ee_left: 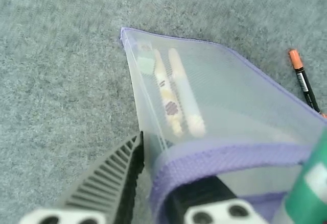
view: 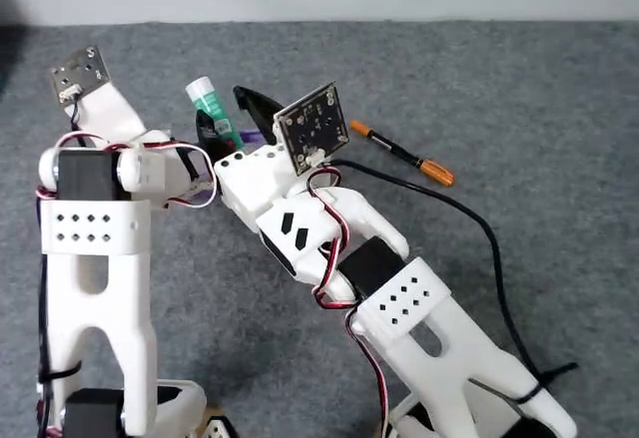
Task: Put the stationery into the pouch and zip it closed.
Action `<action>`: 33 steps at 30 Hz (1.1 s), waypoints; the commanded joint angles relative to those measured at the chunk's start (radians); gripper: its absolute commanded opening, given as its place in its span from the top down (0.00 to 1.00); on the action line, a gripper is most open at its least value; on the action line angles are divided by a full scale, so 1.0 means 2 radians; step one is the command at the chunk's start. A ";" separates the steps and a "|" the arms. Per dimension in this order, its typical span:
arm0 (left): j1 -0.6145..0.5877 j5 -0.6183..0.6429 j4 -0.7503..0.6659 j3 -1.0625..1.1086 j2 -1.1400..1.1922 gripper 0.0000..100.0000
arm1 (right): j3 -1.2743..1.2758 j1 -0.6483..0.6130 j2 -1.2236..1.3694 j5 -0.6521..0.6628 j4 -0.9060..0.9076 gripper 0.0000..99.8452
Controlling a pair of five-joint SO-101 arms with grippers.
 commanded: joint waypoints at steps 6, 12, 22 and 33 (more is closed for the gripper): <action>0.000 0.003 -0.015 0.009 0.002 0.99 | -0.009 -0.020 -0.022 0.015 0.040 0.99; 0.000 0.003 -0.015 0.009 0.002 0.99 | -0.009 -0.016 -0.069 0.013 0.127 0.99; 0.000 0.003 -0.018 0.009 0.002 0.99 | -0.009 0.005 -0.142 0.014 0.217 0.99; 0.000 0.003 -0.016 0.008 0.002 0.99 | 0.051 0.019 -0.124 0.015 0.210 0.99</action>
